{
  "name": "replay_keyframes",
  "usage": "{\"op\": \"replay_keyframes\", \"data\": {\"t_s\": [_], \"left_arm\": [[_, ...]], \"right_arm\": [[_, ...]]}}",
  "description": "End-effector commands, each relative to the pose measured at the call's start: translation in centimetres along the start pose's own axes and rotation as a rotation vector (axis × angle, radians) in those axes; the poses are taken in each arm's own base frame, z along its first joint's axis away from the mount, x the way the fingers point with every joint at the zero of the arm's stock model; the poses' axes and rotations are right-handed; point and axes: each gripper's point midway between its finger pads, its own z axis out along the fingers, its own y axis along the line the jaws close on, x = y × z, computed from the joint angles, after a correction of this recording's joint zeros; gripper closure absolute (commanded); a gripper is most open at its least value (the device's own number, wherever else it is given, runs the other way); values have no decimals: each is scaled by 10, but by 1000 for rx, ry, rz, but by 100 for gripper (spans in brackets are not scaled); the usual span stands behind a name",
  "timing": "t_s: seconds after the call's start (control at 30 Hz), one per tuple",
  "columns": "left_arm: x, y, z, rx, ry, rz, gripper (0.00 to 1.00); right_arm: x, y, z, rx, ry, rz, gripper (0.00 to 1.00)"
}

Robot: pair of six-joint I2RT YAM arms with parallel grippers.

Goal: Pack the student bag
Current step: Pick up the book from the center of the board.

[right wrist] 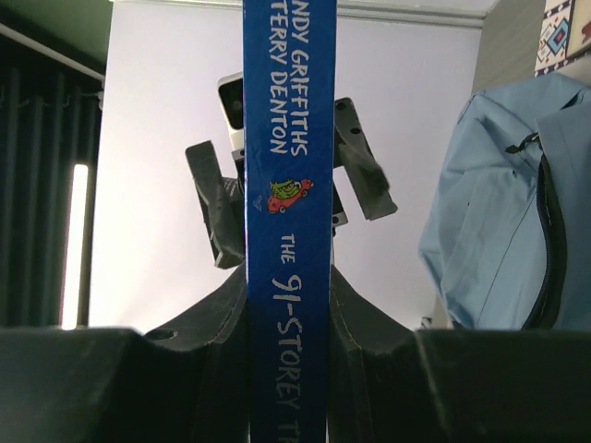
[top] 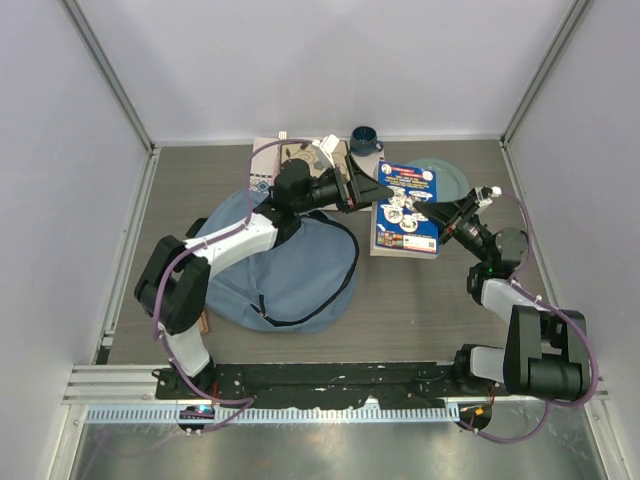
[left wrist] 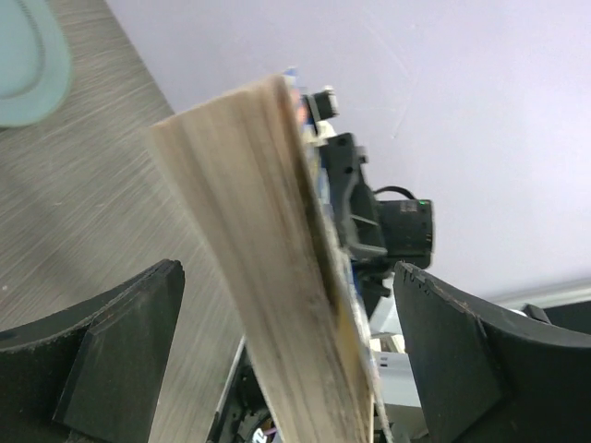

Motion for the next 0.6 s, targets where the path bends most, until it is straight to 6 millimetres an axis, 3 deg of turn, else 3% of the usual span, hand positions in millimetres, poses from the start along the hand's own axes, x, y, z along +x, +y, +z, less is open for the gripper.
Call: {"op": "replay_keyframes", "data": {"t_s": [0.0,0.37,0.47,0.57], "left_arm": [[-6,-28,0,151,1,41,2],[-3,-21,8,180,17,-15,12],[-4,-25,6,186,14,-16,28],[-4,-24,5,178,13,-7,50]], "right_arm": [[21,55,-7,-222,72,-164,99],[31,55,-4,-213,133,-178,99],[32,51,-3,-204,140,-177,99],[31,44,-2,-180,145,-167,99]]}}
